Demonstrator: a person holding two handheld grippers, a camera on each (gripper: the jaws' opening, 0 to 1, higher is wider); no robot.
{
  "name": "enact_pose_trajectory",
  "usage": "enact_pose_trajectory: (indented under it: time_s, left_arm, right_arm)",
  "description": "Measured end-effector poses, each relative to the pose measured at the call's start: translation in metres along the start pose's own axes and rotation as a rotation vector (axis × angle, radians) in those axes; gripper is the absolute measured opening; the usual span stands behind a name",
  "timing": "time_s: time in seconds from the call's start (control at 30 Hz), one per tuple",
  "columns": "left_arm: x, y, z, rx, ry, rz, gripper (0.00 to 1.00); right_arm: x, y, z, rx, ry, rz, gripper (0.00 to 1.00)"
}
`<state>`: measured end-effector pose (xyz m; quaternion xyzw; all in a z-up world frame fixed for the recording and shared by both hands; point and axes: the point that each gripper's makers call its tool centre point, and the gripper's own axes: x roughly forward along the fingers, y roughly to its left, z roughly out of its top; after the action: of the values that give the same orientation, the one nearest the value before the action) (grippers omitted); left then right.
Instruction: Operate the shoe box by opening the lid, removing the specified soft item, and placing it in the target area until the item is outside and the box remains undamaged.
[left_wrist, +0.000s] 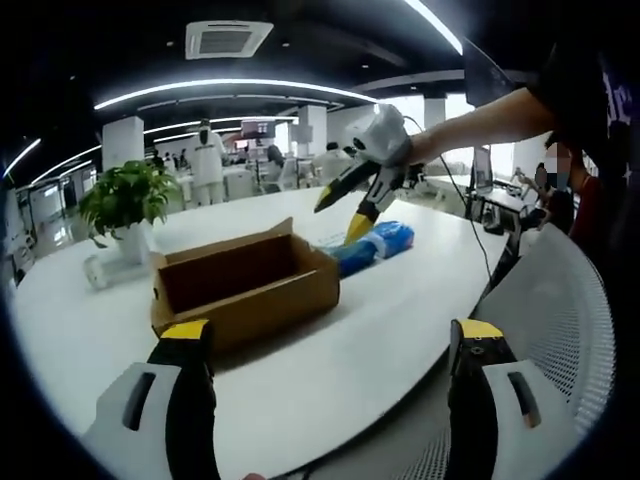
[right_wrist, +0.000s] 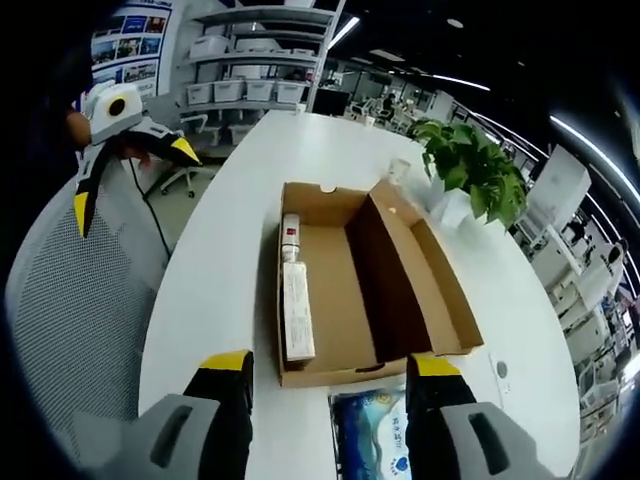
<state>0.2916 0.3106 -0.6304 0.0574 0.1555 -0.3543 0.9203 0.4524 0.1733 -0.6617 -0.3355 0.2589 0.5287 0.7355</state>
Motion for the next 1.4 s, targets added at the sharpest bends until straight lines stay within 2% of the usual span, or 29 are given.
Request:
enact_pose_trajectory:
  time_s: [0.5,0.73,1.4]
  left_arm:
    - [0.000,0.004,0.001,-0.015,-0.027,0.019,0.99]
    - [0.000,0.004,0.001,-0.014,-0.025,0.019,0.99]
    - [0.003,0.006,-0.002,-0.019,-0.009,0.026,0.97]
  right_arm:
    - [0.025,-0.005,0.006,-0.040,0.030,0.069,0.56]
    - [0.032,-0.009,0.012,-0.065,0.023,0.091,0.54]
    - [0.066,-0.010,0.000,-0.117,0.098,0.197,0.48]
